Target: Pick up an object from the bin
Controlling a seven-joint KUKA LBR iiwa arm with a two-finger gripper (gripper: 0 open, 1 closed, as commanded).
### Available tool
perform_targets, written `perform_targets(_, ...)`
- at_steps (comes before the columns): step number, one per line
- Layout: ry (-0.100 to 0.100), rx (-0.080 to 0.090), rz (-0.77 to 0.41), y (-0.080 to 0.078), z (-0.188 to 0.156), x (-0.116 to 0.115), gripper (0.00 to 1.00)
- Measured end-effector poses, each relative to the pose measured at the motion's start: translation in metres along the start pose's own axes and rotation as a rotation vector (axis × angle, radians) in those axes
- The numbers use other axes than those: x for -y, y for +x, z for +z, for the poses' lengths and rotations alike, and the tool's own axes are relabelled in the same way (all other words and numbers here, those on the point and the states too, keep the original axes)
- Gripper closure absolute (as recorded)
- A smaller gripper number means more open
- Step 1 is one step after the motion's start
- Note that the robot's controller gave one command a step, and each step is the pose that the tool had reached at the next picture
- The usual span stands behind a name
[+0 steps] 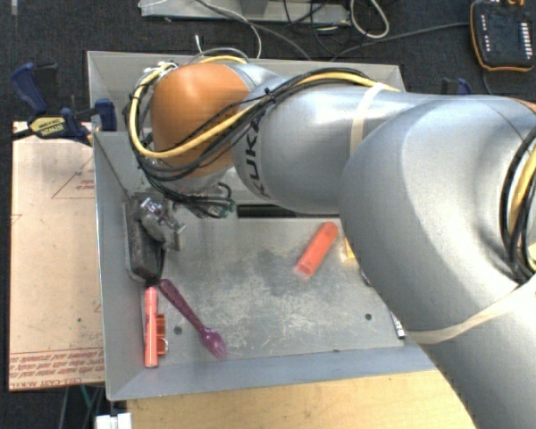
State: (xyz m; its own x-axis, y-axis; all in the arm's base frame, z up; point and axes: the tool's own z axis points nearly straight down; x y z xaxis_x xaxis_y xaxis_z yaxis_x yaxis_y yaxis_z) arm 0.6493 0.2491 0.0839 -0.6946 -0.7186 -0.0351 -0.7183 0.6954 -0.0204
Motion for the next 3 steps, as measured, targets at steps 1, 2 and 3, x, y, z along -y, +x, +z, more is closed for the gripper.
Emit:
perform_targets(1,0.000,0.000,0.000,0.000,0.000,0.000,1.00)
perform_targets(2,-0.004,-0.006,0.001,0.002,-0.007,-0.001,1.00)
perform_targets(3,-0.009,-0.008,0.000,0.001,-0.032,-0.003,1.00)
